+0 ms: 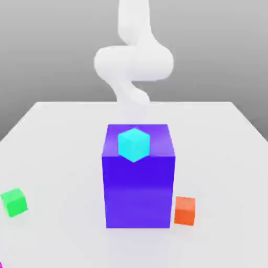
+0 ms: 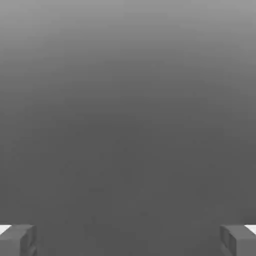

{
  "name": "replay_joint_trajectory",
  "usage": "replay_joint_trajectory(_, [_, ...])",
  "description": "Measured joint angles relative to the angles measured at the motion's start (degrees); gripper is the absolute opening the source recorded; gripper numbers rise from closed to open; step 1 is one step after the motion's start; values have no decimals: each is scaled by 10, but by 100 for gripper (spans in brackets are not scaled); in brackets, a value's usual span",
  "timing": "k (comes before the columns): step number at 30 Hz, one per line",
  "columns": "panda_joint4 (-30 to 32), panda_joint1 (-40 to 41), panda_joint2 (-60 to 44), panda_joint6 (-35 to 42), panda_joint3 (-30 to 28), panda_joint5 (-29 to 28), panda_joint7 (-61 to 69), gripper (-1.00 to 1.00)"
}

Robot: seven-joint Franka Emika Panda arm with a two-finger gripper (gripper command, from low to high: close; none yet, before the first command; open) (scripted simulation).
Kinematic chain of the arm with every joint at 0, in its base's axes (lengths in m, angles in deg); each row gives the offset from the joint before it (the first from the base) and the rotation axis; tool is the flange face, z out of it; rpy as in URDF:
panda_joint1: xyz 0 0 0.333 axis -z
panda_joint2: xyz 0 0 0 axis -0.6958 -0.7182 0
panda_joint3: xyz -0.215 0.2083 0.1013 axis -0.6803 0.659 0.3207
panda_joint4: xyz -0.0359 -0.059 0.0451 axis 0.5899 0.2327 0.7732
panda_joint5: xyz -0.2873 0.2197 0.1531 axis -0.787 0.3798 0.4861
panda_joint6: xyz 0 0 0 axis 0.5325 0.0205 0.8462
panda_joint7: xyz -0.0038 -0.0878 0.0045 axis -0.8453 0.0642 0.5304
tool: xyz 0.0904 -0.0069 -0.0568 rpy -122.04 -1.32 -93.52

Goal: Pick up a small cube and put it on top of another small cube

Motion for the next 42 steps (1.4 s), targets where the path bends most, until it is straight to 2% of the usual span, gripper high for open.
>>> replay_joint_trajectory(10, [-47, 17, -210, -35, -65, 21, 32, 0])
replay_joint_trajectory(19, [-90, 54, -398, -64, -111, 66, 80, 0])
replay_joint_trajectory(33, [-156, 147, -691, -109, -129, 123, 143, 0])
replay_joint_trajectory(37, [-176, 169, -774, -157, -112, 143, 159, 0])
replay_joint_trajectory(38, [-180, 173, -789, -168, -107, 147, 162, -100])
replay_joint_trajectory(42, [-180, 173, -789, -167, -107, 148, 163, -100])
